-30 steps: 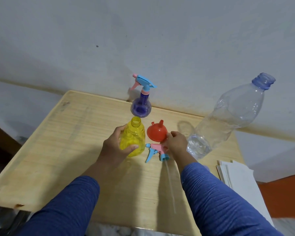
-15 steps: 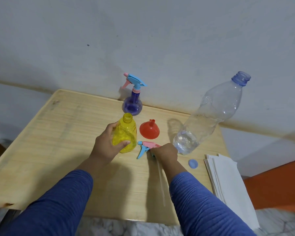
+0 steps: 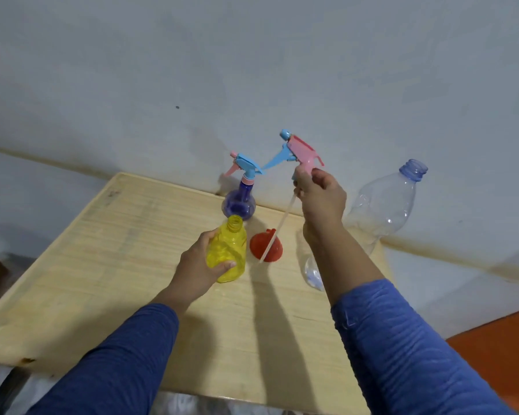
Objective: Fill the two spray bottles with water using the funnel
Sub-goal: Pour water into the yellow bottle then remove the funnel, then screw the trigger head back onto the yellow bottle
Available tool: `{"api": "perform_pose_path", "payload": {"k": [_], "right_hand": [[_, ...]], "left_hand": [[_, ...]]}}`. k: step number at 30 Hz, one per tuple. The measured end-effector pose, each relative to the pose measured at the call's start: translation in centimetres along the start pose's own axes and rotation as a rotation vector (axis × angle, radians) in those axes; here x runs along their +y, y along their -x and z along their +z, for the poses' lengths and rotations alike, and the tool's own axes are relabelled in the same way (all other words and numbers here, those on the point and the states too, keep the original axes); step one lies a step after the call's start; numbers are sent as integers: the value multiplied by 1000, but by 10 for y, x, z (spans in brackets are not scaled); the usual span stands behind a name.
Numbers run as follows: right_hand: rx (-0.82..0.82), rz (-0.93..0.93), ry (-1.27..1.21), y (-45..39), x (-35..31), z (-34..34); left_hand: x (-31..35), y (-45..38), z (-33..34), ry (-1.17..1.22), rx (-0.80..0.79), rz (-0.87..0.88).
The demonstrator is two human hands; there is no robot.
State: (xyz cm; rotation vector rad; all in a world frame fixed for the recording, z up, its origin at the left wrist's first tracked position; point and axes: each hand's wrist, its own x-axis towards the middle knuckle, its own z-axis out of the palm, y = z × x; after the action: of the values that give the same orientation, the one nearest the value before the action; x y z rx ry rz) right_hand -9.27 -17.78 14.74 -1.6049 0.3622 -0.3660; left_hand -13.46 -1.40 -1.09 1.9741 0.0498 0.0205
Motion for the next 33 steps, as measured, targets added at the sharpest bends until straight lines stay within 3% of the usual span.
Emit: {"api": "perform_pose_path", "payload": {"k": [7, 13, 24, 33], "right_hand": [[-41, -151, -249, 15, -36, 27], [-71, -199, -211, 22, -20, 36], [-299, -147, 49, 52, 72, 41], [-342, -143, 179, 49, 93, 42]], "left_hand": [[0, -2, -1, 2, 16, 7], [-4, -3, 0, 2, 7, 8], [-4, -4, 2, 16, 23, -3], [-3, -5, 3, 32, 24, -8]]}}
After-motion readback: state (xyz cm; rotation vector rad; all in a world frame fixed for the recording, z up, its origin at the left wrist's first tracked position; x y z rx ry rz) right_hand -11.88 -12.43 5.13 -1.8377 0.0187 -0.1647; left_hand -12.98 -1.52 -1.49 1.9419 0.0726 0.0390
